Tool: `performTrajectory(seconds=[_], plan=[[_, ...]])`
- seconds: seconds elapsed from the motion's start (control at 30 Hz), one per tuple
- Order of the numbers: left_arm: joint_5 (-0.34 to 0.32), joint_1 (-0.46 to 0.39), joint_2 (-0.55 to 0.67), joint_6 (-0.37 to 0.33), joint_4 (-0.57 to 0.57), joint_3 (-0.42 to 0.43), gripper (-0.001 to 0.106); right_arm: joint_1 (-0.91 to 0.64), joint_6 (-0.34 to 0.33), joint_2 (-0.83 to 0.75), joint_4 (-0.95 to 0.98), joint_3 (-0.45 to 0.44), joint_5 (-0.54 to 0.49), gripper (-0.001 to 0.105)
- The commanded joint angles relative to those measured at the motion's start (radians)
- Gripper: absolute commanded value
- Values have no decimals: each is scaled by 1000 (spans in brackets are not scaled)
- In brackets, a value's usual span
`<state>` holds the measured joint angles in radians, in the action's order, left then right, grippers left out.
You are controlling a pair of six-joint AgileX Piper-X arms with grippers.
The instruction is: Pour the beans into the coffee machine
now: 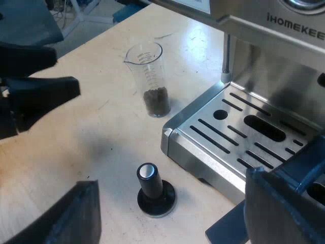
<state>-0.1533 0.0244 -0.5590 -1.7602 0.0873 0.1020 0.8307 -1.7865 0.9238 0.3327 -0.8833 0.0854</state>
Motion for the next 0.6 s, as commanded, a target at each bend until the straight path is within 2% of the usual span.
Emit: performTrajectory(seconds=[0.03,0.27,0.6], plan=[[-17,4,-80,-16,79,4,75,2,-5,-2,-16,-7,0,62],[-17,4,-281,-16,248,4,75,2,-5,-2,-16,-7,0,62],[-16,4,-442,-14,459,4,75,2,-5,-2,-42,-7,0,62]])
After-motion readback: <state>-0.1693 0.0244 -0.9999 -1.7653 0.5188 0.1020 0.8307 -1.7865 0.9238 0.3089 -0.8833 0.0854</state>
